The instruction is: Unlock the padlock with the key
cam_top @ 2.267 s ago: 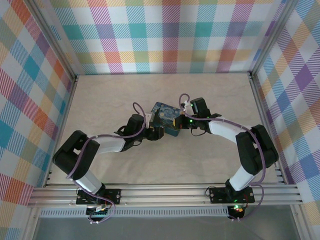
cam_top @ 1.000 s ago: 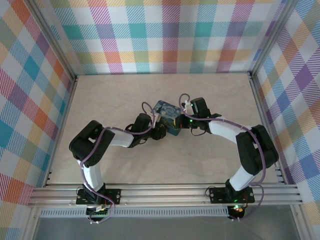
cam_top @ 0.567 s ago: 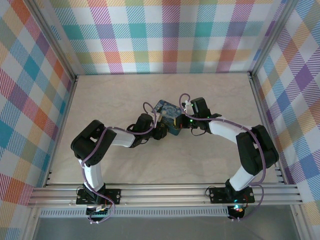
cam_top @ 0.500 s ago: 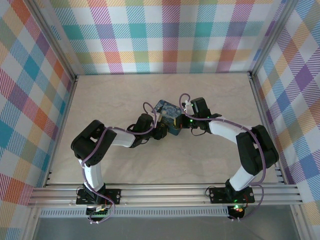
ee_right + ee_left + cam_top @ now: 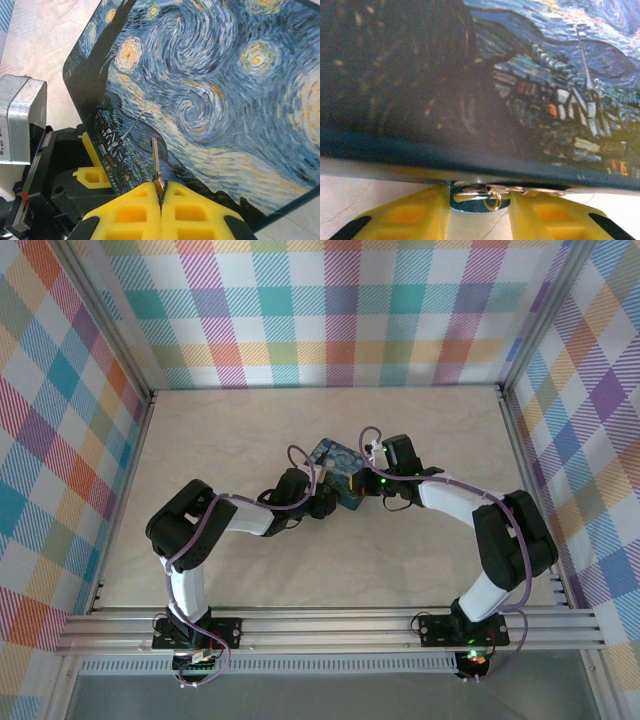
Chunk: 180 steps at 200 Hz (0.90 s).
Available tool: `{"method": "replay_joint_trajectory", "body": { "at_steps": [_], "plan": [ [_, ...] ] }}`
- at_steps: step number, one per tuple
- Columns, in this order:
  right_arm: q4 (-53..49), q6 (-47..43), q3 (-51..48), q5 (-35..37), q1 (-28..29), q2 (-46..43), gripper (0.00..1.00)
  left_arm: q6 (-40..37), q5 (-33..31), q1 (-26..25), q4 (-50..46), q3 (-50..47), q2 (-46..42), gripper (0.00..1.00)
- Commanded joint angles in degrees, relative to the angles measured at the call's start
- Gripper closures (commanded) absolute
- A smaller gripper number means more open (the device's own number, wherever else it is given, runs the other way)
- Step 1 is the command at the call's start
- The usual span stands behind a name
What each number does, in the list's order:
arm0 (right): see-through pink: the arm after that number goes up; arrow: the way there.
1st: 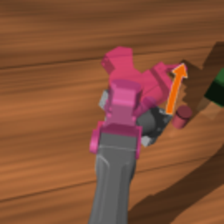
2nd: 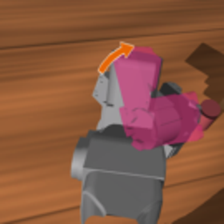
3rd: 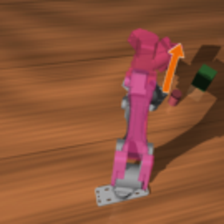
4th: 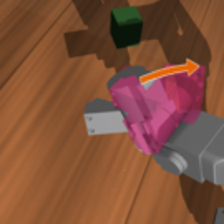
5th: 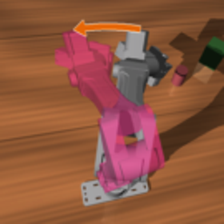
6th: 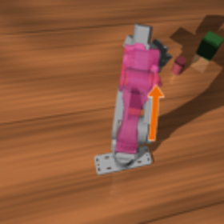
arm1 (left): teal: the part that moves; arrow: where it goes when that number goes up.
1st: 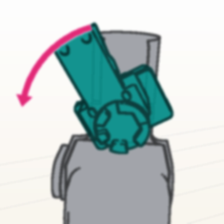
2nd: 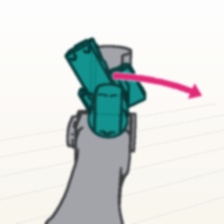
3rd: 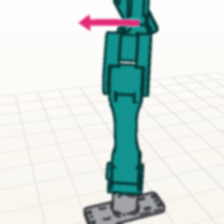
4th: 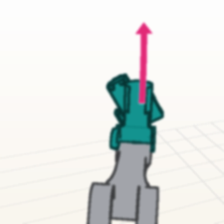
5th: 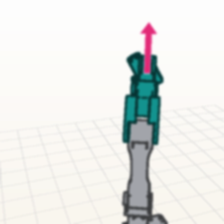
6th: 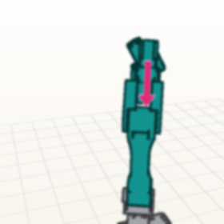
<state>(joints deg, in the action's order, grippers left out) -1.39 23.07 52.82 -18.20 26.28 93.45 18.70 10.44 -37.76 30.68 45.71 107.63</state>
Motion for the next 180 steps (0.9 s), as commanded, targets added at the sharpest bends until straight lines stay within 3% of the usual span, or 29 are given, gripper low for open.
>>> {"method": "replay_joint_trajectory", "body": {
  "at_steps": [1, 128, 180],
  "plan": [
    [-5.21, -0.86, -2.10, 1.32, 0.26, 0.41, 1.00, 1.34, 2.21, -1.78, 1.86, 1.14, 0.91, 0.67],
    [-5.41, -1.00, -2.10, 1.15, 0.26, 0.24, 1.00, 6.95, -0.77, -1.84, 4.03, 0.93, 1.51, 0.68],
    [-5.21, -2.58, -1.22, 1.23, 0.24, -0.37, 1.00, 7.61, 0.16, -1.88, 4.04, 1.13, 1.17, 0.76]
  ]
}}
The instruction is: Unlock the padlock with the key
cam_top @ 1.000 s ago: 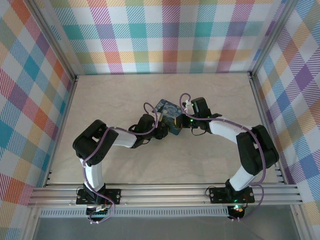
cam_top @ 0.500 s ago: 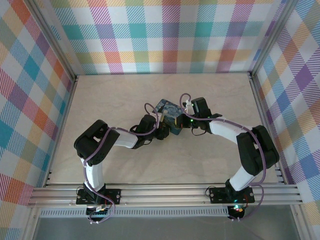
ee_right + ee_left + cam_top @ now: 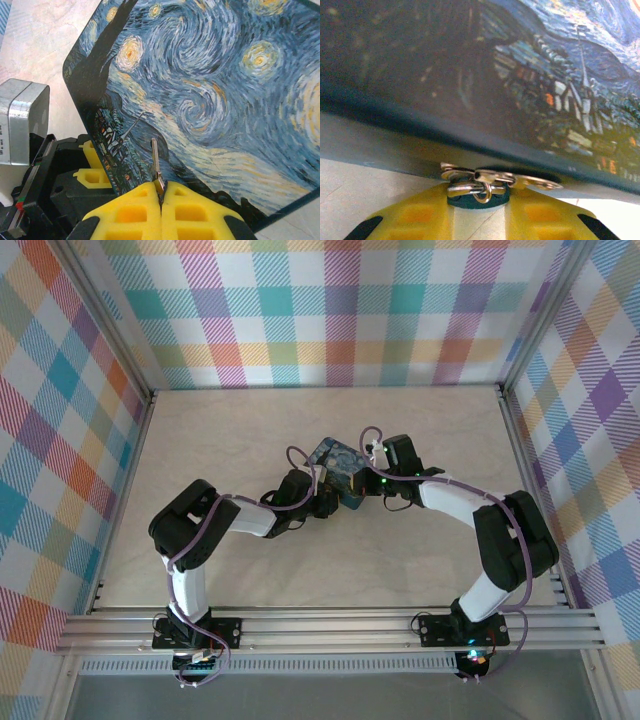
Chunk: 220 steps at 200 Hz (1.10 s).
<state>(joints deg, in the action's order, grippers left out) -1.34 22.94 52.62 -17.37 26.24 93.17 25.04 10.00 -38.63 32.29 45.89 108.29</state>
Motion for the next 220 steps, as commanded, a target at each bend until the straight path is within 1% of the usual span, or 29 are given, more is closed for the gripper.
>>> {"method": "replay_joint_trajectory", "body": {
  "at_steps": [1, 31, 63, 88, 112, 137, 165, 181, 194, 220],
  "plan": [
    [-5.29, -2.50, -0.94, 0.40, 0.29, -0.13, 1.00, 1.30, 0.66, -0.96, 2.38, 0.95, 0.52, 0.76],
    [-6.90, -4.94, 1.89, 0.82, 0.26, -0.86, 1.00, 2.69, 1.59, -0.95, 2.17, 0.69, -0.71, 0.78],
    [-7.21, -6.66, 2.93, 1.81, 0.31, -4.68, 1.00, 4.89, 3.11, -1.07, 1.49, 0.33, -2.50, 0.78],
    [-7.09, -7.54, 1.27, 2.07, 0.30, -9.42, 1.00, 7.07, 4.46, -1.16, -1.36, 0.96, -4.17, 0.78],
    [-5.30, -8.44, -2.74, 2.70, 0.71, -15.06, 1.00, 10.28, 5.94, -1.28, -3.03, 0.94, -5.99, 0.77],
    [-5.05, -10.90, -6.89, 4.94, 2.94, -20.70, 1.00, 12.11, 7.05, -1.55, -7.25, 1.90, -8.09, 0.78],
    [-5.16, -12.12, -11.27, 7.36, 6.09, -24.66, 1.00, 13.24, 7.18, -1.89, -11.25, 2.45, -10.63, 0.78],
    [-4.18, -11.91, -13.82, 8.59, 8.10, -25.99, 1.00, 14.03, 7.56, -1.97, -12.72, 2.64, -11.85, 0.78],
    [-2.67, -11.74, -15.85, 9.81, 9.82, -26.82, 1.00, 14.77, 7.67, -2.01, -14.28, 2.94, -12.63, 0.80],
    [0.02, -11.97, -19.37, 11.32, 12.73, -26.81, 1.00, 16.01, 8.26, -2.23, -16.64, 3.75, -13.50, 0.82]
  ]
}}
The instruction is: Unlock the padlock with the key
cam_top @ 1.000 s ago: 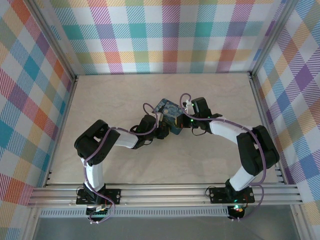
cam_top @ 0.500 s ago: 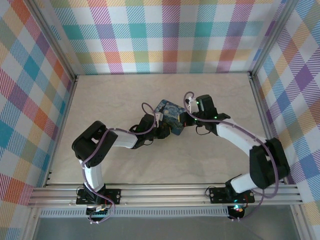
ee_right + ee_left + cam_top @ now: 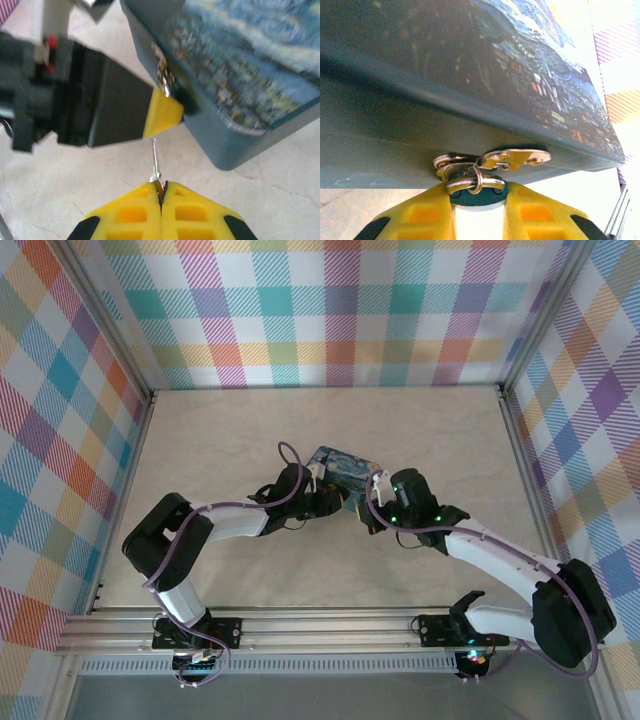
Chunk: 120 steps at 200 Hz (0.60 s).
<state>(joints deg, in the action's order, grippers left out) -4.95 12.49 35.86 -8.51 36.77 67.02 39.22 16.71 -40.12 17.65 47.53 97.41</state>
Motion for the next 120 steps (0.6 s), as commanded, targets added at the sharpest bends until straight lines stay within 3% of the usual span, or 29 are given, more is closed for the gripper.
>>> {"method": "replay_joint_trajectory", "body": {
  "at_steps": [1, 47, 120],
  "plan": [
    [3.67, -1.51, -2.67, 2.50, 2.20, -0.67, 1.00, 1.91, 1.56, -0.75, -2.04, 2.12, -2.64, 0.82],
    [8.16, -2.18, -6.72, 4.72, 5.29, 2.38, 1.00, 4.00, 1.31, -1.17, -5.70, 3.53, -2.75, 0.85],
    [11.13, -6.16, -6.82, 4.84, 5.57, 6.88, 1.00, 6.94, -0.55, -2.48, -8.32, 3.71, -4.54, 0.87]
  ]
}}
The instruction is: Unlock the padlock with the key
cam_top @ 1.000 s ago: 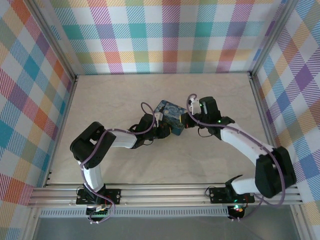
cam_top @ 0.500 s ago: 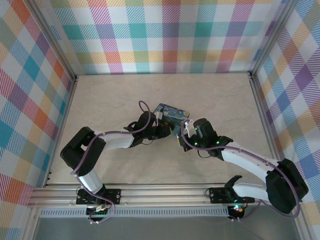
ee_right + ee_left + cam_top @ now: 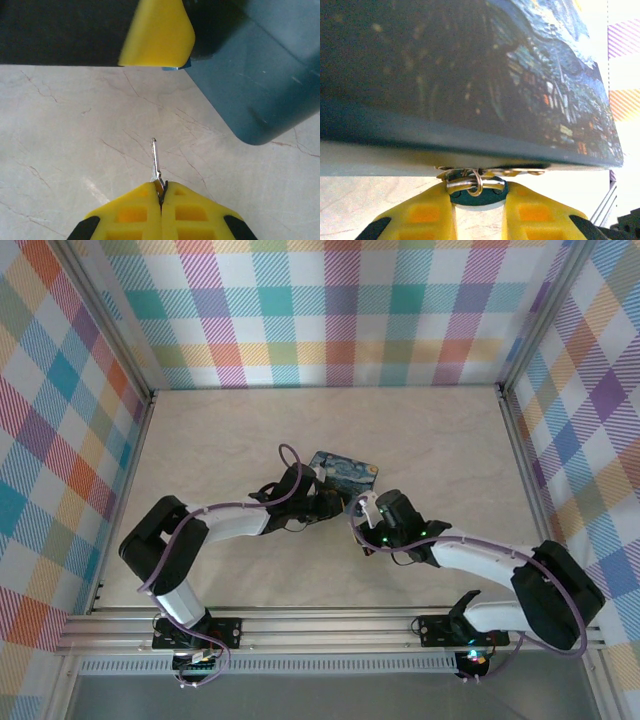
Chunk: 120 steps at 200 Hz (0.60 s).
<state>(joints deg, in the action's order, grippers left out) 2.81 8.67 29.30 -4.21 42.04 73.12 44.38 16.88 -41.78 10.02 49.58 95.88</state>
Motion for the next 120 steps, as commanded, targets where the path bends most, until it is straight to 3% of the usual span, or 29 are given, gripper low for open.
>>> {"method": "replay_joint_trajectory", "body": {
  "at_steps": [1, 120],
  "plan": [
    [3.36, -2.34, -0.23, 0.52, 0.31, 0.83, 1.00, 1.82, -0.72, -0.84, -0.70, 1.66, -3.04, 0.87],
    [7.38, -2.16, 1.01, 1.48, 0.32, 4.03, 1.00, 4.05, -1.46, -2.08, -3.33, 2.03, -4.46, 0.87]
  ]
}}
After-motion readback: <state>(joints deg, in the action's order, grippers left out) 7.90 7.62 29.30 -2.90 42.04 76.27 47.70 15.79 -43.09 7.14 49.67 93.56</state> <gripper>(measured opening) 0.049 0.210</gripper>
